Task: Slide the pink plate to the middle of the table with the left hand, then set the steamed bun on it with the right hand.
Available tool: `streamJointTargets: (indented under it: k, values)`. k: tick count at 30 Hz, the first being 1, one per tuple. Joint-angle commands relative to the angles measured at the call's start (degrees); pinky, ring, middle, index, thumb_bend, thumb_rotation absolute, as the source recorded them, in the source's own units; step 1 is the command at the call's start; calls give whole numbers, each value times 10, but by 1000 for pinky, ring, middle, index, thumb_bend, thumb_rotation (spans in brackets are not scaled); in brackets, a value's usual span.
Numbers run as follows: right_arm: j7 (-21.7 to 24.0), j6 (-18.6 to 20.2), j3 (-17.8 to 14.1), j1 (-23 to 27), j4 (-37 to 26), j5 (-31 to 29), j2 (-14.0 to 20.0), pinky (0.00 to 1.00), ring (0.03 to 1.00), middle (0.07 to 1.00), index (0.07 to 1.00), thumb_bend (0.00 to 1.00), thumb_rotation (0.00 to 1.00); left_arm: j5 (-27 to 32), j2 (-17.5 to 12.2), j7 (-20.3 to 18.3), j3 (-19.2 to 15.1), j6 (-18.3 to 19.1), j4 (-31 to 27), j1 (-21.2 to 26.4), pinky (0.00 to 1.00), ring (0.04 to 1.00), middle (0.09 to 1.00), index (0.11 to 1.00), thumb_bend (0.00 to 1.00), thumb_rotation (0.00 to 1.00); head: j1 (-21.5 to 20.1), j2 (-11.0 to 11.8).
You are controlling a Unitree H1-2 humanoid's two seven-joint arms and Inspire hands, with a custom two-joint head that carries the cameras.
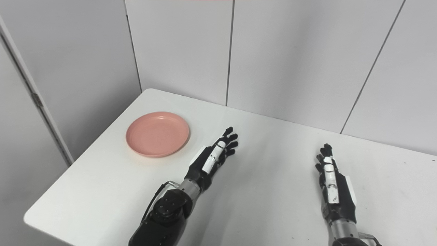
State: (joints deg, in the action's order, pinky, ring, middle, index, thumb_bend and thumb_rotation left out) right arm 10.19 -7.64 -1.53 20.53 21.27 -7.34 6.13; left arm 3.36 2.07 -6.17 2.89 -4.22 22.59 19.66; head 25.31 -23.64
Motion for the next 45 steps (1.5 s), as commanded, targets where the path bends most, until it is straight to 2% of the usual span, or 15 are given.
streamJointTargets:
  k: [1, 10, 18, 27, 34, 36, 39, 45]
  values:
    - [7, -20, -1, -36, 22, 1, 9, 1000, 1000, 1000, 1000, 89, 1000, -4, 15, -1, 10, 21, 63, -51, 960, 958, 978, 989, 445, 1000, 0, 0]
    - [1, -13, -4, -33, 24, 2, 5, 1000, 1000, 1000, 1000, 102, 1000, 0, 14, -2, 6, 10, 74, -46, 962, 959, 981, 990, 449, 1000, 0, 6]
    - [2, -24, -2, -29, 30, 3, 1, 1000, 1000, 1000, 1000, 76, 1000, 6, 15, 2, -7, 5, 62, -36, 961, 958, 974, 984, 436, 1000, 3, 11]
    - [0, -25, -4, -17, 54, 2, 0, 1000, 1000, 1000, 1000, 80, 1000, -4, 20, 26, -12, 42, -64, -19, 970, 966, 979, 983, 477, 1000, 4, 25]
    - [5, -21, -7, -13, 60, -2, 5, 1000, 1000, 1000, 1000, 52, 1000, 4, 17, 47, -33, 60, -174, 1, 991, 946, 949, 967, 481, 1000, 19, 33]
    - [6, -22, -7, -11, 64, -3, 6, 1000, 1000, 1000, 1000, 44, 1000, 10, 16, 47, -39, 73, -198, -1, 980, 942, 949, 962, 463, 1000, 24, 35]
    - [8, -25, -9, -7, 72, -7, 7, 1000, 1000, 1000, 1000, 40, 1000, 14, 7, 47, -49, 94, -239, -5, 988, 938, 945, 952, 493, 1000, 29, 38]
    - [6, -15, -15, -6, 72, -14, 6, 1000, 1000, 1000, 1000, 59, 1000, 33, -2, 53, -69, 109, -310, -15, 964, 925, 937, 942, 500, 1000, 36, 38]
